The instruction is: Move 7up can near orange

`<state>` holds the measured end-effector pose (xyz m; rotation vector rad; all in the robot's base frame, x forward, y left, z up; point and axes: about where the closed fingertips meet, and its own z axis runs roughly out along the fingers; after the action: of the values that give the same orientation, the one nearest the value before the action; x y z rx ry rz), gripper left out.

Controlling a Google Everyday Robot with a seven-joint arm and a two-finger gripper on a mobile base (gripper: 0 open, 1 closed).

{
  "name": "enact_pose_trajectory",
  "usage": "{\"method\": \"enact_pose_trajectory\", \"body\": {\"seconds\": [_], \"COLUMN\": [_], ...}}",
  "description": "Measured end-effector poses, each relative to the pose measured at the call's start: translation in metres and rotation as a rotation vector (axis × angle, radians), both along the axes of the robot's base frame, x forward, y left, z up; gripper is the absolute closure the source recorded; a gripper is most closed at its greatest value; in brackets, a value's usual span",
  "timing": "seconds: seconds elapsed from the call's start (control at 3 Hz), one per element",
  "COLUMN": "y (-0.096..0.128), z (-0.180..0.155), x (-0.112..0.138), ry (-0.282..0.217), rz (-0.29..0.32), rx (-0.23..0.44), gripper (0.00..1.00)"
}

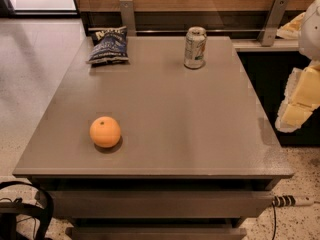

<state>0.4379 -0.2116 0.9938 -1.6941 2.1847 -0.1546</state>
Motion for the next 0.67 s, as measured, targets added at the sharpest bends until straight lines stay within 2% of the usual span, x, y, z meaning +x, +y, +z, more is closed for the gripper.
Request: {"method": "enact_pose_trajectory", "body": {"seconds": [0.33, 0.67], "y": [-0.003, -0.033], "z": [0.002, 0.002], "x": [0.004, 0.037], "ry": [-0.011, -0.084], "rz": [-0.011, -0.090], "rx": [0.013, 0.096], "gripper": [0.00, 0.00]}}
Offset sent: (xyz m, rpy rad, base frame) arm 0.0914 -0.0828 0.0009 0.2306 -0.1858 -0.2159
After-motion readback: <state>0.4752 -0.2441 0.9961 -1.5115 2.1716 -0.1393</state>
